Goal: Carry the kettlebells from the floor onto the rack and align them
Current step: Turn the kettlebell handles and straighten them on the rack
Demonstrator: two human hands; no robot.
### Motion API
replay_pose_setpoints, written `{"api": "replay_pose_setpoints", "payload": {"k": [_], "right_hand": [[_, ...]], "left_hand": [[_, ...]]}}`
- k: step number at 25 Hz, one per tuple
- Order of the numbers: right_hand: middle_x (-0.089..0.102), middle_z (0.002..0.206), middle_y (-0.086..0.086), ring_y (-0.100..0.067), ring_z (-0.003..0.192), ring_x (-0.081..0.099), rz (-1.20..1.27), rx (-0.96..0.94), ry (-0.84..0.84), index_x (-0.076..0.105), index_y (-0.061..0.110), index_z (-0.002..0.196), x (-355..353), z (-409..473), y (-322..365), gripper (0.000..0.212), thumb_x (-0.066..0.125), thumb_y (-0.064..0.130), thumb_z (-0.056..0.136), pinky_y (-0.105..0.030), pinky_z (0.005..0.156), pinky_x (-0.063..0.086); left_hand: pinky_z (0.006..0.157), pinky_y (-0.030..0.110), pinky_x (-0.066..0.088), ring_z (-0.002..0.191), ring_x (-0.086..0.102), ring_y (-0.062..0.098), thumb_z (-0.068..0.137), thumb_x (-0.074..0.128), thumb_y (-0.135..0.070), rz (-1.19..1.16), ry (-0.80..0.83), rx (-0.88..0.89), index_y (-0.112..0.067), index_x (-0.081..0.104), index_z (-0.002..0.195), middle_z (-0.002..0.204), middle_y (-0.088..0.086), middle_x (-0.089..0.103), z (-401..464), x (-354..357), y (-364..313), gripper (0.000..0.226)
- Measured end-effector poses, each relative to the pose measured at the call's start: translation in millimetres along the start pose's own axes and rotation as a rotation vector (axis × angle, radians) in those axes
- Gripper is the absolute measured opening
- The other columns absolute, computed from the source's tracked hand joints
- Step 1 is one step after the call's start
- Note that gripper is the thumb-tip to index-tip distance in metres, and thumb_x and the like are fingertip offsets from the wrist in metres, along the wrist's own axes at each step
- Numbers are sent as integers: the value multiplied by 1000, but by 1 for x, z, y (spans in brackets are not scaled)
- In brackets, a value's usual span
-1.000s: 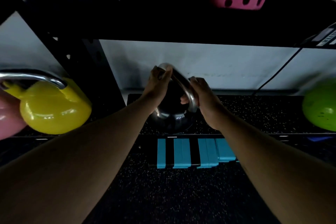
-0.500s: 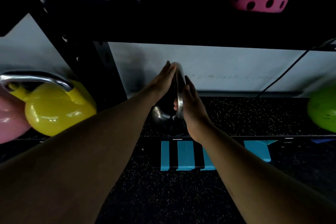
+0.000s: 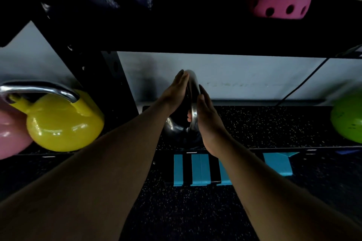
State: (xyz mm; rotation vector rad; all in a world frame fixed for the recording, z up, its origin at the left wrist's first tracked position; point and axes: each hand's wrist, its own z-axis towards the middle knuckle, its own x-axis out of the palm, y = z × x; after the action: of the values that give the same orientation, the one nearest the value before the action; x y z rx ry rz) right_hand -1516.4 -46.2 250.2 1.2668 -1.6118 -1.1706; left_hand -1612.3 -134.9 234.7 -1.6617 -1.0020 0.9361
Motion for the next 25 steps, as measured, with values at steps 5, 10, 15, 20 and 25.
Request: {"api": "replay_pose_setpoints", "payload": {"k": [5, 10, 15, 20, 25], "right_hand": [[54, 133, -13, -9, 92, 53, 49, 35, 8, 26, 39, 150, 9, -1, 2, 45, 24, 37, 106, -20, 75, 47], [50, 135, 5, 5, 88, 54, 12, 10, -12, 26, 39, 151, 7, -3, 0, 45, 25, 38, 105, -5, 62, 47], [53, 136, 4, 2, 86, 59, -50, -5, -53, 27, 44, 149, 7, -4, -2, 45, 25, 42, 104, -18, 75, 47], [57, 131, -1, -2, 85, 67, -159, 11, -42, 32, 35, 148, 10, -8, 11, 43, 22, 38, 105, -12, 60, 52], [66, 118, -17, -26, 82, 67, -823, -62, -25, 42, 21, 139, -1, -19, 50, 40, 32, 35, 104, -29, 62, 49]], "left_hand": [[115, 44, 19, 147, 20, 31, 97, 18, -61, 8, -38, -15, -40, 12, 152, 163, 9, 14, 7, 5, 2, 59], [116, 44, 18, 147, 19, 29, 97, 17, -61, 30, -2, -19, -38, 11, 153, 163, 9, 12, 7, 1, 2, 60], [110, 37, 20, 147, 19, 31, 99, 14, -56, 83, -12, 6, -36, 8, 153, 163, 11, 12, 4, 1, -1, 58], [112, 42, 26, 144, 28, 34, 101, 13, -53, 325, -31, -52, -34, 15, 153, 160, 11, 22, -11, -4, -25, 55], [91, 37, 43, 116, 57, 31, 102, 34, -37, 729, -21, 184, -12, 52, 133, 129, 15, 60, -30, -29, -34, 45]]}}
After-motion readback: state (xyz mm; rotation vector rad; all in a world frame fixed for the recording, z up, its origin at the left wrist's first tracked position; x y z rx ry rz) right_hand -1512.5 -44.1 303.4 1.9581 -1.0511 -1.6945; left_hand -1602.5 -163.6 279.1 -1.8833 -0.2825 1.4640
